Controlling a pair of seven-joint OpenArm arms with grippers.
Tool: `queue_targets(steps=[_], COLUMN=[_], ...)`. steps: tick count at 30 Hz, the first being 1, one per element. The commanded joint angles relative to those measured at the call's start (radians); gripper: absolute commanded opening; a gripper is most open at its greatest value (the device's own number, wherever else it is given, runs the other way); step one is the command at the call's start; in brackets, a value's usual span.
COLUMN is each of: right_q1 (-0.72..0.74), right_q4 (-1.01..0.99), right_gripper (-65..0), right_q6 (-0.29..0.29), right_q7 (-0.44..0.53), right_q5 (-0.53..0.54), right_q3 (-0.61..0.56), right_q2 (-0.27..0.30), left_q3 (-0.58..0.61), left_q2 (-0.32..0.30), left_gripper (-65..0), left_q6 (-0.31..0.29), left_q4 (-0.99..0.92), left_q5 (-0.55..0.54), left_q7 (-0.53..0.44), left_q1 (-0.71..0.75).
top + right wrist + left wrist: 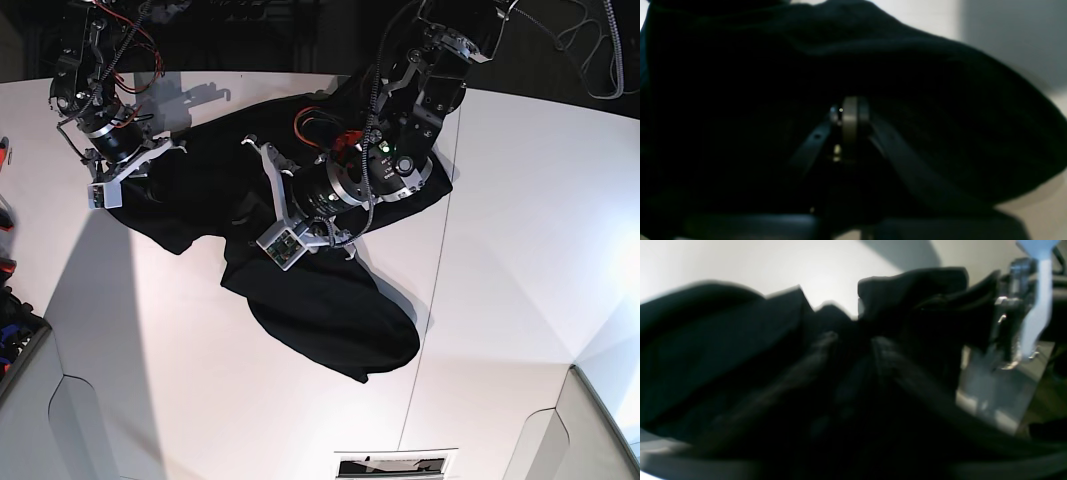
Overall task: Layout the t-shirt on the table in an organized manner, then fold the t-shirt properly
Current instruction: 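Grasp the shirt fabric with the right gripper beside the left gripper, then pull the shirt apart, left gripper sweeping away from the right gripper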
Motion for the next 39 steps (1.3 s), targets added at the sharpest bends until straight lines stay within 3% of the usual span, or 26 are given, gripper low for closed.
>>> queue_targets(steps=[1, 4, 9, 15, 17, 20, 22, 27, 31, 39], right_q1=[0.002, 0.002, 0.002, 0.002, 0.002, 0.002, 0.002, 0.002, 0.002, 0.003], right_q4=[0.002, 0.002, 0.002, 0.002, 0.002, 0.002, 0.002, 0.002, 0.002, 0.002], right_gripper=[-65.0, -65.0, -65.0, -65.0, -65.0, -65.0, -65.0, -65.0, -65.0, -65.0], right_q6=[-0.008, -0.008, -0.008, -0.008, -0.008, -0.008, -0.008, -0.008, -0.008, -0.008], right_q7=[-0.027, -0.029, -0.026, -0.026, -0.026, -0.026, -0.025, -0.025, -0.025, -0.025], right_q5=[-0.024, -0.025, -0.025, -0.024, -0.024, -0.024, -0.024, -0.025, -0.025, -0.068], right_q3=[0.004, 0.004, 0.004, 0.004, 0.004, 0.004, 0.004, 0.004, 0.004, 0.004], right_q2=[0.010, 0.010, 0.010, 0.010, 0.010, 0.010, 0.010, 0.010, 0.010, 0.012], left_q3=[0.001, 0.001, 0.009, 0.049, 0.053, 0.053, 0.053, 0.053, 0.053, 0.053], left_q2=[0.011, 0.040, 0.108, 0.115, 0.115, 0.115, 0.115, 0.115, 0.103, -0.028], left_gripper=[-28.4, -26.5, -26.5, -26.9, -34.3, -57.3, -64.8, -65.0, -65.0, -65.0], left_q6=[-0.003, -0.003, 0.040, 0.116, 0.133, 0.132, 0.132, 0.132, 0.132, 0.132], left_q4=[0.025, 0.013, -0.095, -0.171, -0.171, -0.171, -0.171, -0.155, -0.040, 0.148], left_q5=[-0.018, 0.012, 0.192, 0.383, 0.407, 0.407, 0.407, 0.406, 0.404, 0.307], left_q7=[-0.029, -0.053, -0.124, -0.153, -0.153, -0.153, -0.153, -0.147, -0.072, -0.047], left_q1=[-0.013, -0.006, -0.006, -0.031, -0.031, -0.030, -0.031, -0.031, -0.030, 0.002])
